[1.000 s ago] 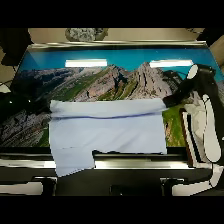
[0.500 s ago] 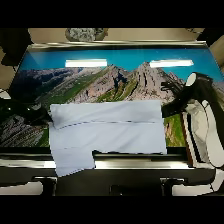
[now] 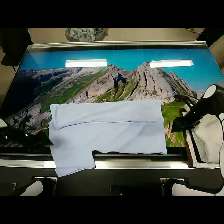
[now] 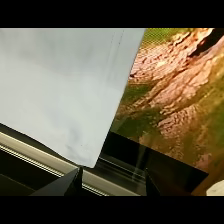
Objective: Fold the shirts.
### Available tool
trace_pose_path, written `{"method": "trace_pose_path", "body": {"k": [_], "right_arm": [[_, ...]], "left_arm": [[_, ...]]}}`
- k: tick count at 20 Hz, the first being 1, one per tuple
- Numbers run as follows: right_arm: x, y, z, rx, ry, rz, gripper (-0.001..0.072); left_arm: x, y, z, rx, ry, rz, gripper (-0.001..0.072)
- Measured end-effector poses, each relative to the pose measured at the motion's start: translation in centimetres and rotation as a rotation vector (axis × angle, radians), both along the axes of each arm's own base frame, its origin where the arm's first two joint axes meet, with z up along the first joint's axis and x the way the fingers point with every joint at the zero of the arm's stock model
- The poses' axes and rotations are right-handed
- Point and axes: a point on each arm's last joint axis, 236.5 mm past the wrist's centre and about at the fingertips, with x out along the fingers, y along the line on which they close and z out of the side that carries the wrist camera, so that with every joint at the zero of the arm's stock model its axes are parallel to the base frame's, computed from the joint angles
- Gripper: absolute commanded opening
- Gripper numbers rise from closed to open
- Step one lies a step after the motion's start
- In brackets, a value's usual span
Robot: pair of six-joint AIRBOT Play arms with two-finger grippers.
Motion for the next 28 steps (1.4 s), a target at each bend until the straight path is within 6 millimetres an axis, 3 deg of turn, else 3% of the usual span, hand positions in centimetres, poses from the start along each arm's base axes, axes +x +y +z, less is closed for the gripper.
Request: {"method": "trace_pose_path", "body": {"k": [3, 7, 12, 16, 22, 28], "right_arm": [[-0.9, 0.1, -0.5, 0.009, 0.018, -0.006, 0.0497], [-1.5, 0.2, -0.8, 0.015, 0.027, -0.008, 0.0513], [-2.9, 0.6, -1.6, 0.022, 0.050, -0.009, 0.0512], [-3.8, 0.9, -2.1, 0.028, 0.068, -0.007, 0.0511], [-4.3, 1.0, -2.1, 0.032, 0.078, -0.003, 0.0511], [-4.3, 1.0, -2.1, 0.031, 0.075, -0.003, 0.0511]], "left_arm": [[-3.2, -1.6, -2.5, -0.018, 0.039, -0.001, 0.0473], [-4.5, -2.6, -4.2, -0.018, 0.041, 0.002, 0.0470], [-4.9, -2.8, -4.6, -0.015, 0.038, -0.013, 0.0463], [-4.1, -1.7, -4.2, 0.018, 0.001, -0.050, 0.0462], [-4.8, -1.9, -3.1, -0.013, 0.027, -0.093, 0.0461], [-6.1, -2.3, -4.1, -0.021, 0.054, -0.098, 0.0461]]}}
